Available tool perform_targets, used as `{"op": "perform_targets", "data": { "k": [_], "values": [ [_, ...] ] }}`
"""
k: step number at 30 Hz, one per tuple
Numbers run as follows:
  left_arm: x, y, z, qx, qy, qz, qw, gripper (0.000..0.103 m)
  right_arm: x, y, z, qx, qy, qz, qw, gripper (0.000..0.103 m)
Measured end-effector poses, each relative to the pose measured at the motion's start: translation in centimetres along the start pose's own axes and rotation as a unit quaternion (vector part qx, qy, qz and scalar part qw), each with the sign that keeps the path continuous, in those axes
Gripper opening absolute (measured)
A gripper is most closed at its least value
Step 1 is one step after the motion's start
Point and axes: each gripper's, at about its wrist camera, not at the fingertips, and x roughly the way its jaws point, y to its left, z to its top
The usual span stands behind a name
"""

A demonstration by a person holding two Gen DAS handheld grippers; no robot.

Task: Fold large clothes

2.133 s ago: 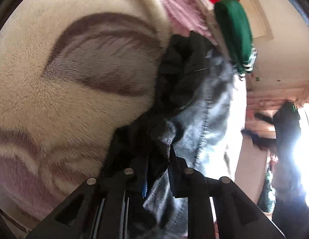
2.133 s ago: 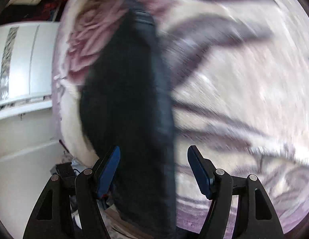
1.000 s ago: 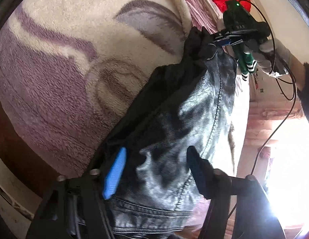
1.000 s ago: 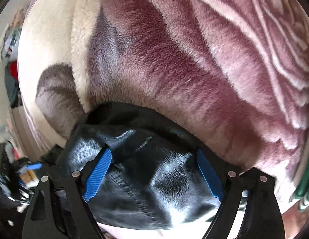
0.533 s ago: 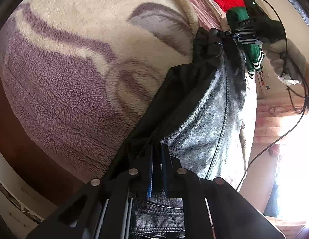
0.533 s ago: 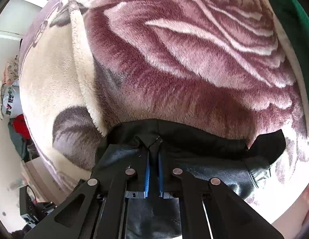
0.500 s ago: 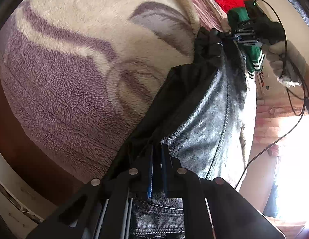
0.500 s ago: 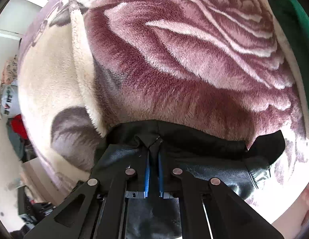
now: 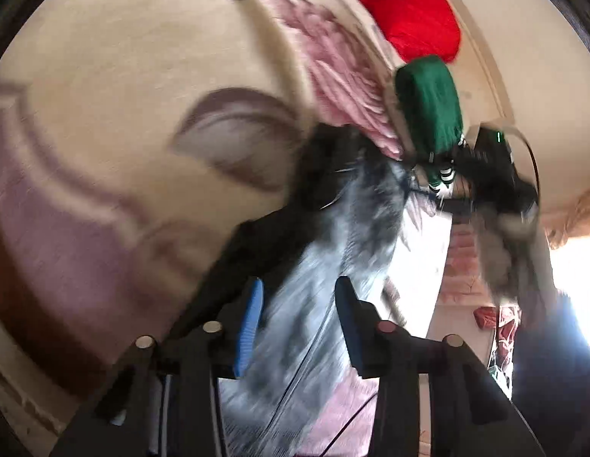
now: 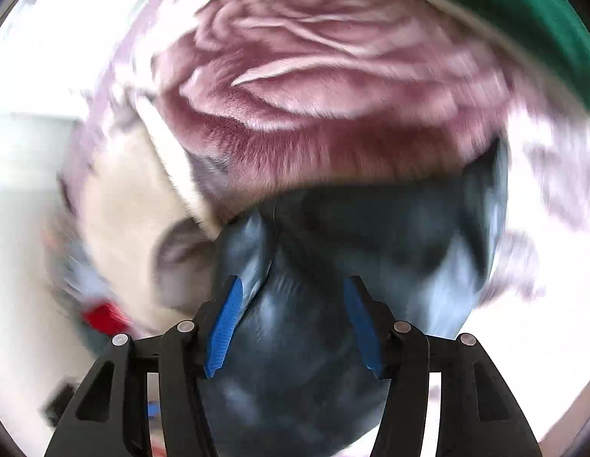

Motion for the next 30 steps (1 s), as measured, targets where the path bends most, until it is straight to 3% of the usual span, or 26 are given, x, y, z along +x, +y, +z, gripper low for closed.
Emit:
{"op": "perform_targets", "data": {
  "k": [2,3,5,8,14,17,20,23,26,28,29,30],
  "values": [
    [3.2,-0.9,1.0,0.009,0.011,0.008,0.9999,0.037,0.0,-1.6,-2.0,0.046,0.017,0.035,0.998,0.054],
    [5.4,-0.7,1.4,0.014,0.020,0.046,0.9986,0.037,0.4,-2.7,-3.3,0.065,0.015,0.041,0.997,0.046],
    [7.8,1.0,1.8,0.010,0.039,0.088,0.9953,0.037,0.5,-3.8,-5.2,0.093,0.010,0.036,0.995,0.045],
    [9.6,4.2,1.9,-0.012,0.055,0.067,0.9962,0.040,0.6,-7.1,-8.1,0.159,-0.001,0.048,0.986,0.045],
    [7.9,3.0,2.7,0.009,0.066,0.063,0.9958,0.040,0.7,-11.5,-11.4,0.236,-0.005,0.076,0.969,0.046],
    [5.5,0.9,3.1,0.019,0.050,0.051,0.9973,0.038,-0.6,-13.0,-12.5,0.242,-0.021,0.101,0.965,0.056],
    [3.6,-1.5,3.5,0.032,0.029,0.049,0.9979,0.056,-1.8,-14.0,-12.3,0.230,-0.048,0.103,0.967,0.069],
    [2.6,-4.0,3.2,0.040,-0.002,0.029,0.9988,0.056,-2.2,-14.9,-10.7,0.203,-0.061,0.123,0.970,0.081],
    [3.8,-6.2,2.1,0.045,-0.022,0.011,0.9987,0.056,-1.5,-15.9,-8.0,0.178,-0.062,0.137,0.973,0.082],
    [6.0,-6.3,1.3,0.036,-0.017,0.020,0.9990,0.050,-0.4,-17.0,-5.8,0.161,-0.057,0.158,0.973,0.082],
    [7.0,-6.0,0.9,0.028,-0.013,0.020,0.9993,0.030,0.3,-17.4,-4.8,0.155,-0.053,0.171,0.972,0.082],
    [9.1,-5.6,0.4,0.019,-0.001,0.031,0.9993,0.022,1.2,-17.9,-3.7,0.147,-0.047,0.183,0.971,0.082]
  ]
}}
